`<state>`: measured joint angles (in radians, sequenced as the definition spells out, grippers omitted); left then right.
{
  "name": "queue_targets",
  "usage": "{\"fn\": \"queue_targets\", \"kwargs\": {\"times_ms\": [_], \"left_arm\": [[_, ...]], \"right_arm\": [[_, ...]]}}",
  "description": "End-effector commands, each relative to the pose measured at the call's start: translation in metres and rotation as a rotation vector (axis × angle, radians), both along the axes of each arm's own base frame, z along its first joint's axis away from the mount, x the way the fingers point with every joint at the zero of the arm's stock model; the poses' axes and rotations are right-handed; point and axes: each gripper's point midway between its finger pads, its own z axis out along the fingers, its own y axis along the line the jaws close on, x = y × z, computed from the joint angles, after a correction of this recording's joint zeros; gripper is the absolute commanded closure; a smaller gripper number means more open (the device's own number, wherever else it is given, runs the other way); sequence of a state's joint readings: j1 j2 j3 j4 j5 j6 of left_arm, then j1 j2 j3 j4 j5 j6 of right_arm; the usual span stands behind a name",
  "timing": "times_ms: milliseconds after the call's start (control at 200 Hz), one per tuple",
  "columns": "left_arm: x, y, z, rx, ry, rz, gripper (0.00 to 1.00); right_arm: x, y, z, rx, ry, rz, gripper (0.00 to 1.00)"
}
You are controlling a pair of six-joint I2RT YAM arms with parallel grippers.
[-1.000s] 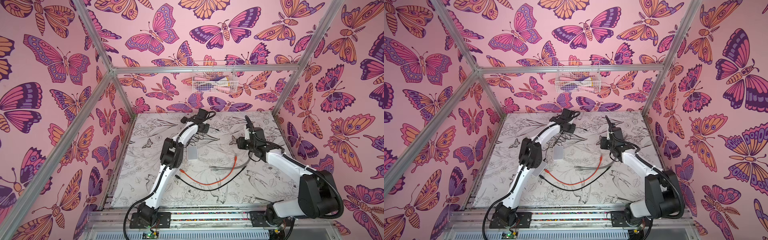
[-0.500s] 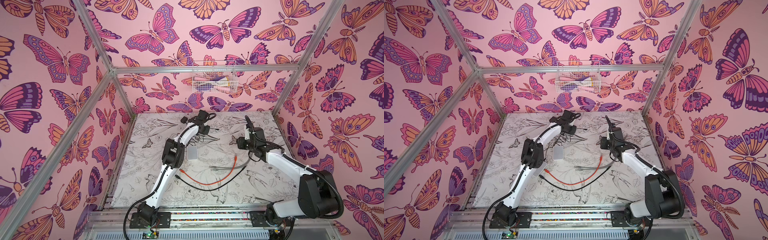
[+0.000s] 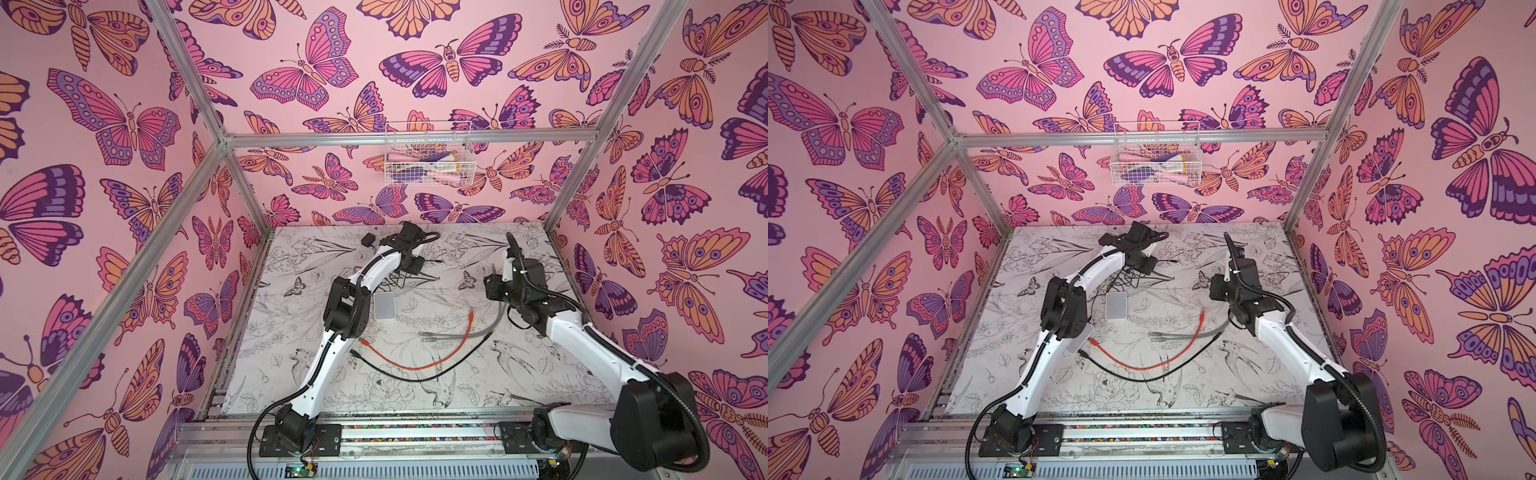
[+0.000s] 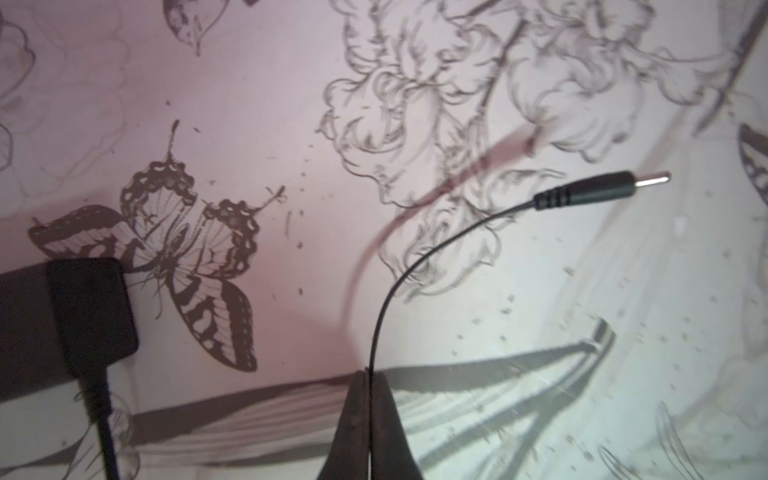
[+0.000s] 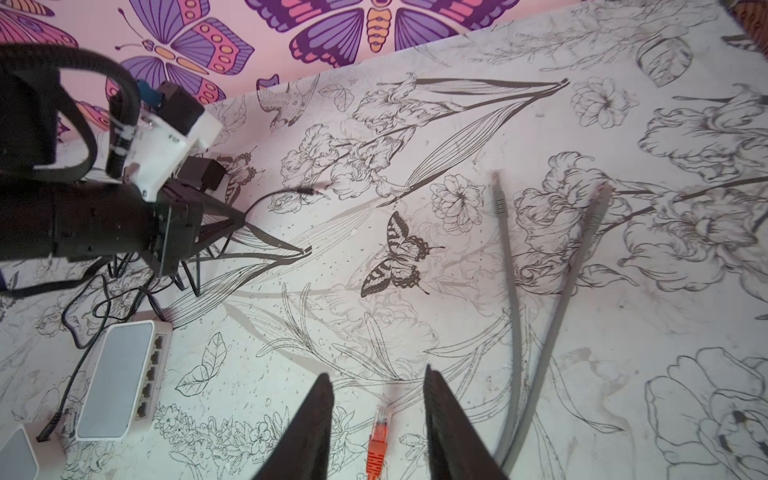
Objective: Insert the plug into the switch port
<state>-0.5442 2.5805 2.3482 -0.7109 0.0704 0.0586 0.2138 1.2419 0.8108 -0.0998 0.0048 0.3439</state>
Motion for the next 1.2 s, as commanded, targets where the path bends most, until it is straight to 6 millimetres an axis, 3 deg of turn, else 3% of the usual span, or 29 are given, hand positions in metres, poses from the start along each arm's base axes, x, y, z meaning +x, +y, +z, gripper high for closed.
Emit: {"fn": "queue_targets", "kwargs": {"times_ms": [0, 155, 240, 401, 556, 706, 941, 1091, 1192], "left_arm": [[-0.021, -0.018, 0.08, 0.034, -0.193, -0.113, 1.0], [-0.05, -0.025, 0.118, -0.028, -0.402, -0.194, 1.0], [-0.07, -0.028, 0.152, -0.086, -0.566, -0.243, 1.0], [-0.104, -0.031, 0.187, -0.071, -0.758, -0.344, 1.0], [-0.133, -0.03, 0.197, -0.074, -0.875, -0.442, 1.0], [-0.16, -0.026, 0.201, -0.121, -0.928, -0.51, 1.0], [-0.193, -0.016, 0.212, -0.198, -0.984, -0.583, 1.0], [-0.197, -0.011, 0.209, -0.203, -0.967, -0.588, 1.0], [-0.199, -0.01, 0.209, -0.208, -0.964, -0.588, 1.0]], "right_arm": [[-0.013, -0.019, 0.007, 0.024, -0.007, -0.055, 0.62], [-0.027, -0.039, 0.018, 0.092, -0.053, -0.106, 0.61], [-0.034, -0.041, 0.024, 0.139, -0.075, -0.099, 0.6], [-0.045, -0.017, 0.047, 0.243, -0.157, 0.055, 0.59], [-0.066, 0.024, 0.09, 0.371, -0.319, 0.319, 0.55], [-0.087, 0.047, 0.11, 0.375, -0.333, 0.515, 0.5], [-0.096, 0.081, 0.113, 0.486, -0.237, 0.758, 0.52], [-0.109, 0.107, 0.098, 0.374, -0.182, 0.85, 0.53], [-0.108, 0.11, 0.098, 0.36, -0.175, 0.854, 0.56]]}}
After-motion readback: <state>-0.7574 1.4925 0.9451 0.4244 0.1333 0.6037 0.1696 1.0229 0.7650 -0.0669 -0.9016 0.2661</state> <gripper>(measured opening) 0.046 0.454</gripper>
